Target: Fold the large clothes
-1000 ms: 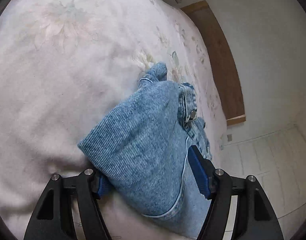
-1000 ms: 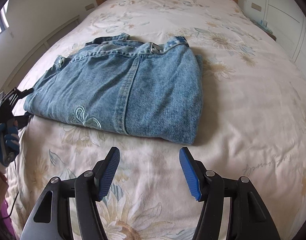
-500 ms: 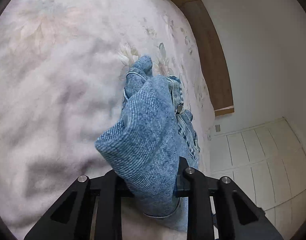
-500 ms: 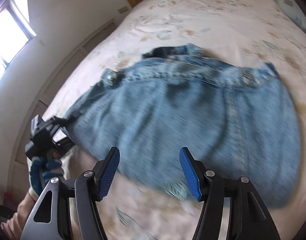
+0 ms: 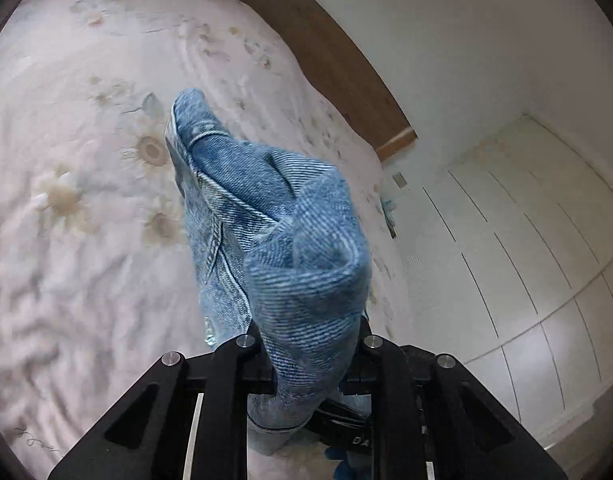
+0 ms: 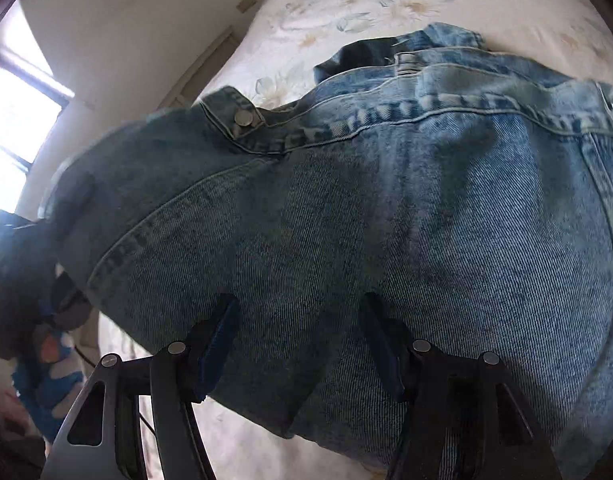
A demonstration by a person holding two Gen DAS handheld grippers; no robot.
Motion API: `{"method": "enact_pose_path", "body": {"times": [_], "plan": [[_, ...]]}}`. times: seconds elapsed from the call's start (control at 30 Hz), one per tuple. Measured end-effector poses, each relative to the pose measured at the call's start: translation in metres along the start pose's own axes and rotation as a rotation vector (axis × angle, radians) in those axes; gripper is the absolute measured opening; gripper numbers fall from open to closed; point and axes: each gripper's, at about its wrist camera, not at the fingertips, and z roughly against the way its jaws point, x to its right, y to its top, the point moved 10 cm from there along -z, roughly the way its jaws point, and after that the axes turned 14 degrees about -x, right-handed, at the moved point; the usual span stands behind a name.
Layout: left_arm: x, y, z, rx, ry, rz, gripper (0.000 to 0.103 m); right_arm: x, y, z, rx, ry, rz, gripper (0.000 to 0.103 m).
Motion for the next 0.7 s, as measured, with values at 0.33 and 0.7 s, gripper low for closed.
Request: {"method": "enact_pose_path", "body": {"times": [0.33, 0.7], "plan": [[0.155, -0.039, -0.109, -0.237, -0.050, -0.236, 0.015, 0.029, -0.010, 0.066, 0.089, 0.173, -0.101, 0.064], [0.214, -0.122, -0.256, -0.465, 0.054, -0.321, 0.015, 0.124, -0.057, 0.166, 0.248, 0.208, -0.258, 0.064]]}}
